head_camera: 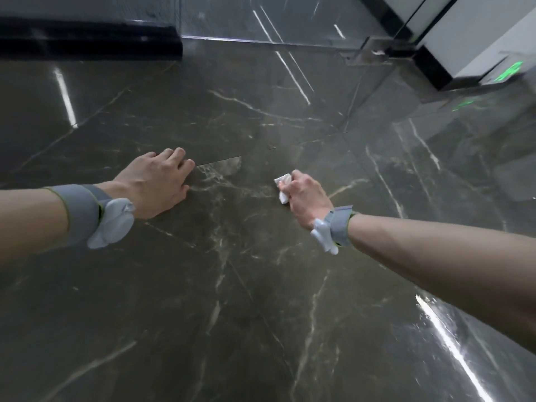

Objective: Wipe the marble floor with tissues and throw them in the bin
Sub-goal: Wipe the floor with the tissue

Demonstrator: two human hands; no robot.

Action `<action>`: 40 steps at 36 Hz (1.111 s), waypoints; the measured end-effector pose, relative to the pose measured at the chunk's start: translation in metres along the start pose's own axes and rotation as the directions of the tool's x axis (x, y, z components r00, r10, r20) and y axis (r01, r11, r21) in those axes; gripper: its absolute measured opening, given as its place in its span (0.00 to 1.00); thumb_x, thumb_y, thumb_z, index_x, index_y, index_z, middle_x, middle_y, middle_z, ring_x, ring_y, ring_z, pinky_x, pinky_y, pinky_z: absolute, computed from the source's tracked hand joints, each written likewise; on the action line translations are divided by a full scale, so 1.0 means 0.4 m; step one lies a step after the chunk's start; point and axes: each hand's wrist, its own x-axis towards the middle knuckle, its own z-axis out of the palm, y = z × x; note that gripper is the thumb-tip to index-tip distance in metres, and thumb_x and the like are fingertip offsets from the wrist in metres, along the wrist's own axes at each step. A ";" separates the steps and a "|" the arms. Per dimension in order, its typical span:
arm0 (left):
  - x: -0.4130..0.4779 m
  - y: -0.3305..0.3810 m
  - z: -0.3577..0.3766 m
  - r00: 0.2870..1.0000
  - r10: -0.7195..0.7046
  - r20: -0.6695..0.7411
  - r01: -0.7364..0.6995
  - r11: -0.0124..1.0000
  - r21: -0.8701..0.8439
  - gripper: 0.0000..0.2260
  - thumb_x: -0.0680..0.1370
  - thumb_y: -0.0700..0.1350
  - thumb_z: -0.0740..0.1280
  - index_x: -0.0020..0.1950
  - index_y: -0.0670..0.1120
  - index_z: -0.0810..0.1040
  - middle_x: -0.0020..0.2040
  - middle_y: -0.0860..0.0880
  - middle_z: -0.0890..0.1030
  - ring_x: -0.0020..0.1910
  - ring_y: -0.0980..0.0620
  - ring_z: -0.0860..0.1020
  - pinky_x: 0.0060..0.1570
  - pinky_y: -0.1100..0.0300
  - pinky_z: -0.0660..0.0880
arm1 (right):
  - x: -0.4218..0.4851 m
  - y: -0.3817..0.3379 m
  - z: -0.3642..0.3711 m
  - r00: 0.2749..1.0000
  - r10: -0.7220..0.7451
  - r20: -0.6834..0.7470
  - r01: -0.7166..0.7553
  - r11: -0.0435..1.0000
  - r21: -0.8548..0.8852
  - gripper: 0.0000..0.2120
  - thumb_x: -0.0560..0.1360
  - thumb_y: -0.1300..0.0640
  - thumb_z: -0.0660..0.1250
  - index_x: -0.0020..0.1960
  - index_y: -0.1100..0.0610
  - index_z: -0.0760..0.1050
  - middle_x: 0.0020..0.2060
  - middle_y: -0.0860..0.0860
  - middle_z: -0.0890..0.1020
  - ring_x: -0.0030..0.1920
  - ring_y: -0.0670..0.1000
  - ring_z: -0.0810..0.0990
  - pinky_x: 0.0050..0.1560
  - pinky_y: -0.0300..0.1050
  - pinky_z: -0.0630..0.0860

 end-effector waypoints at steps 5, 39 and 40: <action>0.005 -0.007 -0.059 0.978 -0.007 0.207 0.004 1.000 0.016 0.16 0.82 0.53 0.60 0.68 0.48 0.69 0.64 0.47 0.72 0.62 0.47 0.76 0.58 0.53 0.75 | -0.065 -0.059 -0.009 0.978 -0.169 0.121 0.169 0.986 0.006 0.11 0.84 0.62 0.59 0.58 0.60 0.81 0.62 0.55 0.78 0.64 0.57 0.78 0.64 0.52 0.75; -0.235 -0.030 -0.329 0.879 0.286 0.382 -0.386 0.897 0.217 0.13 0.85 0.57 0.56 0.66 0.55 0.71 0.63 0.53 0.70 0.62 0.55 0.73 0.59 0.58 0.76 | -0.208 -0.050 -0.306 0.794 0.000 0.607 -0.475 0.623 0.621 0.08 0.76 0.67 0.67 0.52 0.69 0.81 0.41 0.57 0.87 0.36 0.50 0.85 0.35 0.37 0.80; -0.236 -0.028 -0.328 0.879 0.287 0.381 -0.384 0.899 0.209 0.13 0.85 0.56 0.56 0.66 0.55 0.72 0.64 0.53 0.70 0.63 0.55 0.73 0.60 0.58 0.76 | -0.209 -0.053 -0.307 0.797 0.021 0.604 -0.454 0.681 0.575 0.08 0.76 0.64 0.70 0.52 0.68 0.83 0.42 0.55 0.87 0.38 0.49 0.85 0.35 0.35 0.79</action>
